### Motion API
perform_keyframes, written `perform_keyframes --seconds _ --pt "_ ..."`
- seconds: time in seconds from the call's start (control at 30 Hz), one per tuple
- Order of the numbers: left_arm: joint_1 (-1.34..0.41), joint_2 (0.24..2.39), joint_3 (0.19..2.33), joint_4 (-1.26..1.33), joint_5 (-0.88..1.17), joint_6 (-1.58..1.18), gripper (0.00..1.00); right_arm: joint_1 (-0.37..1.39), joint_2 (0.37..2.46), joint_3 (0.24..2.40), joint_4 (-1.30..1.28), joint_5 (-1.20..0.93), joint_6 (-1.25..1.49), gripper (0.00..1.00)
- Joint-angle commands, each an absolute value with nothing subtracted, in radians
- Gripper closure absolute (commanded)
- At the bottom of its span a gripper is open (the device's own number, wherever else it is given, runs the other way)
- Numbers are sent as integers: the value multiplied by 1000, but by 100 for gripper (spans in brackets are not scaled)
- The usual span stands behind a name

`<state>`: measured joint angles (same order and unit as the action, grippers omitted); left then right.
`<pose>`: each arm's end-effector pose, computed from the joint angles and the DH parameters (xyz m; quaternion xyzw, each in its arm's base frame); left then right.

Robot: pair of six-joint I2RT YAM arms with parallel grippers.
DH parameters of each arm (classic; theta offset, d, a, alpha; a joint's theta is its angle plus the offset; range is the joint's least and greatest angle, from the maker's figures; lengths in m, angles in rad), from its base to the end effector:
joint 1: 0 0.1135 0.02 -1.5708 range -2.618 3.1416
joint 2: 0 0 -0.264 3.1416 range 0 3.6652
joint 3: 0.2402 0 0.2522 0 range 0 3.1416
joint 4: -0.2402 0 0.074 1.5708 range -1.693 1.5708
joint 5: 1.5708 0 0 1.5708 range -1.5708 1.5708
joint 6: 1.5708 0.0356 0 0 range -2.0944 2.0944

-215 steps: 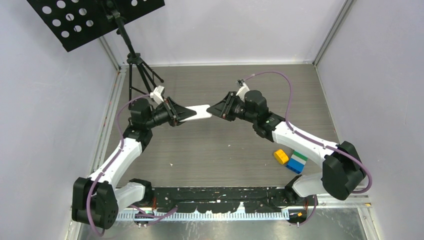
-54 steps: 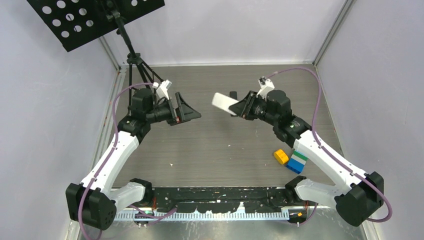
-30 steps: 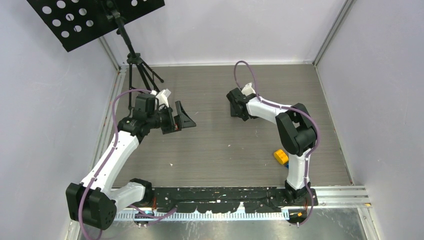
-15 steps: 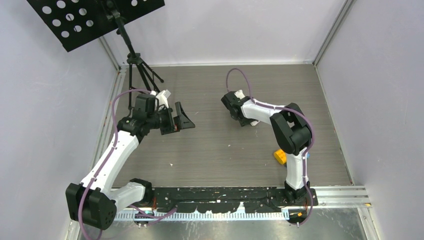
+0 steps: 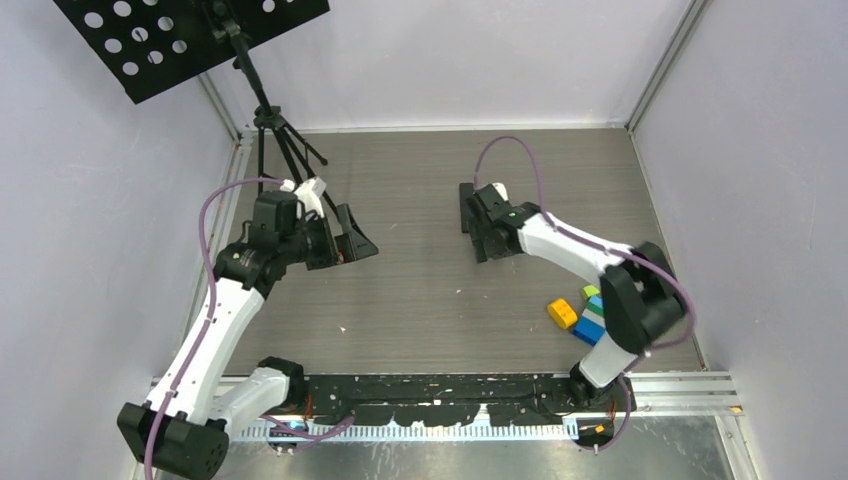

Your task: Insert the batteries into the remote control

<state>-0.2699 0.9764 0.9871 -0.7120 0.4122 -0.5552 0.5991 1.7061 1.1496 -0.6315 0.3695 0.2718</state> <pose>0.1869 -0.0665 0.3260 -0.0409 0.8910 -0.3353 0.3033 0.2842 0.1785 0.1972 -0.1227 0.9578 -0.0846 0.2456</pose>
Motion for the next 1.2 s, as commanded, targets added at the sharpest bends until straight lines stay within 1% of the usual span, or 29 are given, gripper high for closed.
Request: perform_keyframes --seconds 0.0,0.13,0.3,0.43,0.47,0.53,0.7,0.87,1.03,1.17 --pt "-265 935 1030 -767 334 -531 0 601 1498 1083 -562 353 343 28" --pt "-265 925 1034 -781 324 -527 0 584 1424 1057 -563 419 333 27" --pt "-265 897 1073 -802 266 -509 0 547 1322 1089 -583 443 346 27" --pt "-265 845 1103 -816 205 -485 0 546 1117 1082 -547 510 377 27" --pt "-265 827 1111 -820 191 -476 0 546 1065 1076 -540 522 381 20" --pt "-265 790 1127 -832 156 -461 0 546 946 1066 -539 552 394 15" --pt "-265 699 1167 -879 50 -428 0 546 655 1030 -575 666 420 13" --pt "-265 635 1206 -923 -36 -413 0 546 441 1051 -646 820 426 13" --pt "-265 597 1242 -951 -87 -404 0 546 319 1107 -655 926 378 12" --pt "-265 581 1264 -958 -96 -396 0 546 282 1146 -635 968 335 12"
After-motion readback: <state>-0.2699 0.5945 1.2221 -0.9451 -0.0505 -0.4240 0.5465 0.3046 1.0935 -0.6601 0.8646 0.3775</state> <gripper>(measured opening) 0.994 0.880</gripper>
